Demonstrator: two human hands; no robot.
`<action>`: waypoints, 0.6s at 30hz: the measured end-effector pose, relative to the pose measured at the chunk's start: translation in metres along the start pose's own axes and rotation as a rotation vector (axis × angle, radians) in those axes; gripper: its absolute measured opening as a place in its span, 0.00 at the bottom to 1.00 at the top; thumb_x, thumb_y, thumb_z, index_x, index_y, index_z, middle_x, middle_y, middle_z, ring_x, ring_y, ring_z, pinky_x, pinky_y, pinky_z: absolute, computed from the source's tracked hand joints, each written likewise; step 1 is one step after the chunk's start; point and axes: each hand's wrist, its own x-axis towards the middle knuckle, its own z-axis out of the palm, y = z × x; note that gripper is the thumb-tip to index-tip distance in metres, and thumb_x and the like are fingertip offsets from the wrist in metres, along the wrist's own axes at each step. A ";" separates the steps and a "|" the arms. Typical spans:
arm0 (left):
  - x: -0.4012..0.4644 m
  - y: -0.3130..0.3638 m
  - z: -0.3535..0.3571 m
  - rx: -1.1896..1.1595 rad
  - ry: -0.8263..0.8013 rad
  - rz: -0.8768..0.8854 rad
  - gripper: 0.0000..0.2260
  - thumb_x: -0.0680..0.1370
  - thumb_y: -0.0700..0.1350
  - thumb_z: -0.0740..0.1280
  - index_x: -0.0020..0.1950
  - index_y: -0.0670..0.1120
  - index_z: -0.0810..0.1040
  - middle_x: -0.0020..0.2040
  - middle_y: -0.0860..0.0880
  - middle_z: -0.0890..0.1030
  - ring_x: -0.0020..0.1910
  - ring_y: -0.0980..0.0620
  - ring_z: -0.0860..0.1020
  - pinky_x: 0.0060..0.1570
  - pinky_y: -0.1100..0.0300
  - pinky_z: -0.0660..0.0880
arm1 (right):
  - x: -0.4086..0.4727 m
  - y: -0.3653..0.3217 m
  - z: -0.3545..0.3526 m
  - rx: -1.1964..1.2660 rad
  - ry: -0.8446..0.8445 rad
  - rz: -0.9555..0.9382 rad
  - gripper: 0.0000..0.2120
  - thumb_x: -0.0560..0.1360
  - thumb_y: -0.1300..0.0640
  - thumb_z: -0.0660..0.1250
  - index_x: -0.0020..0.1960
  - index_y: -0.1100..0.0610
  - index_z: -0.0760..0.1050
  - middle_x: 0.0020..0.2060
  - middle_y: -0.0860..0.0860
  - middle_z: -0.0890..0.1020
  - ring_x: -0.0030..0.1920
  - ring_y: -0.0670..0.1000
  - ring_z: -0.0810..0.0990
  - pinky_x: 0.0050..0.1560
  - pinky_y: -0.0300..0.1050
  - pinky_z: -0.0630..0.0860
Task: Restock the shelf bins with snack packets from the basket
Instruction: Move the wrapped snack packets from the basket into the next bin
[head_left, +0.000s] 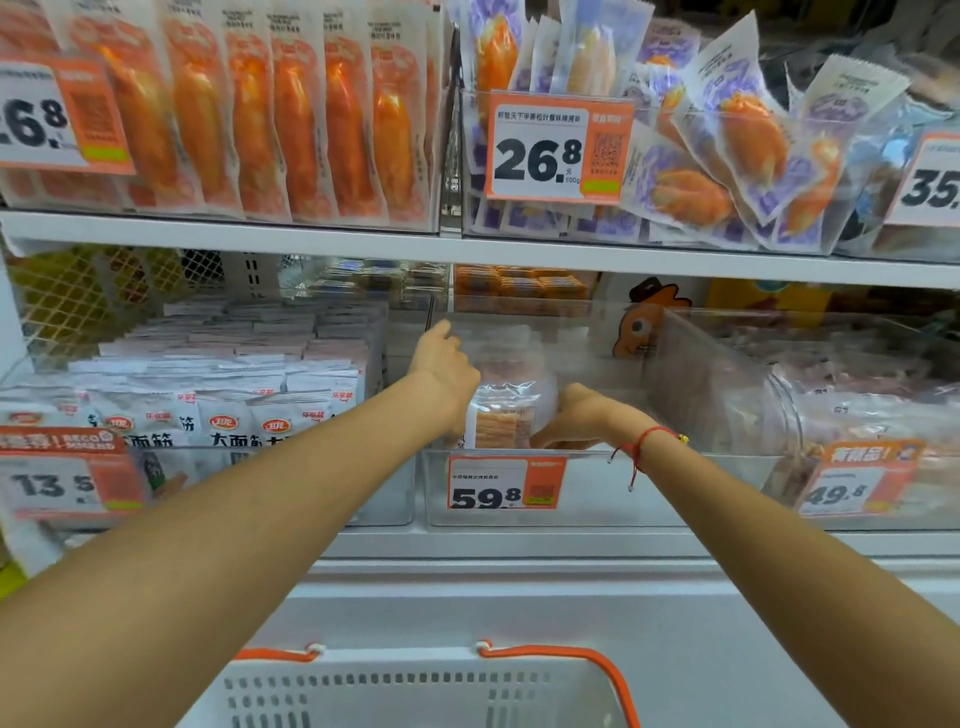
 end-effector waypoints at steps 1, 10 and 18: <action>0.001 0.000 -0.001 -0.004 -0.023 -0.005 0.27 0.76 0.63 0.60 0.69 0.47 0.69 0.69 0.48 0.71 0.72 0.47 0.62 0.72 0.50 0.49 | -0.002 0.000 -0.001 0.042 -0.028 -0.005 0.18 0.71 0.60 0.72 0.60 0.61 0.75 0.55 0.57 0.80 0.49 0.52 0.77 0.47 0.40 0.76; -0.012 -0.010 0.007 -0.190 0.121 -0.029 0.28 0.72 0.62 0.67 0.67 0.49 0.71 0.63 0.49 0.75 0.66 0.48 0.68 0.67 0.51 0.59 | -0.032 -0.001 -0.012 0.209 0.083 -0.038 0.21 0.74 0.63 0.70 0.65 0.62 0.70 0.58 0.59 0.79 0.42 0.53 0.82 0.42 0.40 0.80; -0.058 -0.023 -0.001 -0.536 0.432 -0.102 0.18 0.75 0.48 0.64 0.65 0.52 0.73 0.59 0.52 0.77 0.60 0.49 0.72 0.57 0.55 0.66 | -0.071 -0.003 -0.013 0.048 0.483 -0.347 0.18 0.72 0.55 0.72 0.61 0.56 0.75 0.53 0.53 0.80 0.50 0.52 0.80 0.53 0.50 0.79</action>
